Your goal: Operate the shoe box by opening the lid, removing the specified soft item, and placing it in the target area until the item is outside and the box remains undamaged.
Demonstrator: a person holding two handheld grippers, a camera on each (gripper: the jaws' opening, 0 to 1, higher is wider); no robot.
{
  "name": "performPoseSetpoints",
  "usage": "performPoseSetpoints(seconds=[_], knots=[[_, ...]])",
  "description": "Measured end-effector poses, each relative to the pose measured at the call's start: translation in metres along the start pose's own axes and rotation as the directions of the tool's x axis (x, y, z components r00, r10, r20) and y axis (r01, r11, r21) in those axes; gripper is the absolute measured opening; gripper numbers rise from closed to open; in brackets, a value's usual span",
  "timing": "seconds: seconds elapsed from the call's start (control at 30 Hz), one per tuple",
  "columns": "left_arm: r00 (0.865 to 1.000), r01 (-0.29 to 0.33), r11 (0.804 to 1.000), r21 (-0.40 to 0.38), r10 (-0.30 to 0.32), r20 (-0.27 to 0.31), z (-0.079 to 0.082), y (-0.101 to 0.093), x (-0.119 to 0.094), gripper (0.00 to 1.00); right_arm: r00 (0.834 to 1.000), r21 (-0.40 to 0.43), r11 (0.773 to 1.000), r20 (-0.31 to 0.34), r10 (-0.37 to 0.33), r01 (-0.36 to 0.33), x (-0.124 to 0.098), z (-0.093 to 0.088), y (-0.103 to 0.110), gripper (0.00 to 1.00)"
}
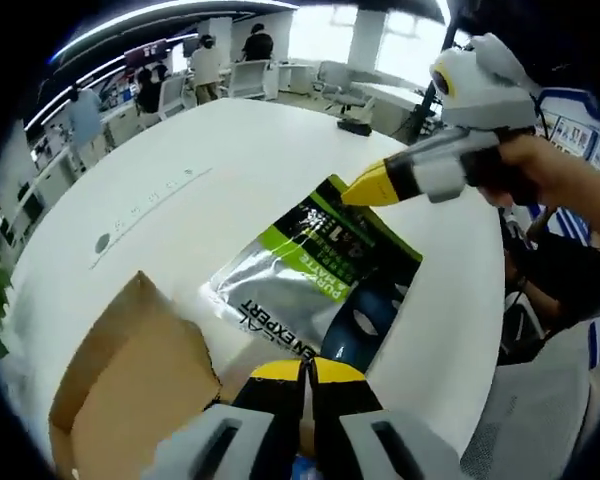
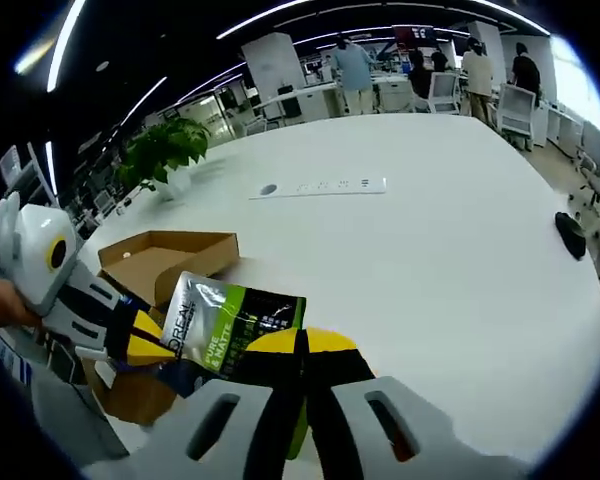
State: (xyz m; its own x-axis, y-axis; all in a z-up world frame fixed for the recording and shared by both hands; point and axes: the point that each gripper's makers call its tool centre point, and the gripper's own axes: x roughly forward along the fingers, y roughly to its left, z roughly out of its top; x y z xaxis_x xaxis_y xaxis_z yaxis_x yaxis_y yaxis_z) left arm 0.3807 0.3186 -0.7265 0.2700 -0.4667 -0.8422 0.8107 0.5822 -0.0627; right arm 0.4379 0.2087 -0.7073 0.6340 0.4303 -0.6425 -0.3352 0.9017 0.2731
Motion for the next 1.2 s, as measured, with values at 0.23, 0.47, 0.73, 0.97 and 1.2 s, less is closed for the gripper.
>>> performPoseSetpoints(seconds=[0.23, 0.47, 0.73, 0.97, 1.2], knots=[[0.995, -0.027, 0.983, 0.18, 0.044, -0.089, -0.003, 0.003, 0.019, 0.01, 1.0, -0.018, 1.0, -0.026, -0.006, 0.006, 0.016, -0.01, -0.012, 0.0], [0.986, -0.038, 0.955, 0.294, 0.084, -0.144, -0.004, 0.006, 0.036, 0.01, 0.999, -0.042, 0.999, -0.041, -0.011, 0.009, 0.029, -0.019, -0.022, 0.0], [0.974, -0.035, 0.912, 0.409, 0.123, -0.191, -0.014, 0.008, 0.047, 0.02, 0.998, -0.107, 0.994, -0.062, -0.011, 0.004, 0.046, -0.028, -0.025, 0.0], [0.96, -0.037, 0.82, 0.572, 0.189, -0.209, -0.022, 0.012, 0.051, 0.02, 0.998, -0.162, 0.987, -0.066, -0.011, 0.0, 0.055, -0.03, -0.025, 0.0], [0.958, -0.049, 0.806, 0.59, 0.206, -0.201, -0.02, 0.013, 0.049, 0.04, 0.998, -0.139, 0.99, -0.063, -0.02, 0.011, 0.056, -0.03, -0.026, 0.0]])
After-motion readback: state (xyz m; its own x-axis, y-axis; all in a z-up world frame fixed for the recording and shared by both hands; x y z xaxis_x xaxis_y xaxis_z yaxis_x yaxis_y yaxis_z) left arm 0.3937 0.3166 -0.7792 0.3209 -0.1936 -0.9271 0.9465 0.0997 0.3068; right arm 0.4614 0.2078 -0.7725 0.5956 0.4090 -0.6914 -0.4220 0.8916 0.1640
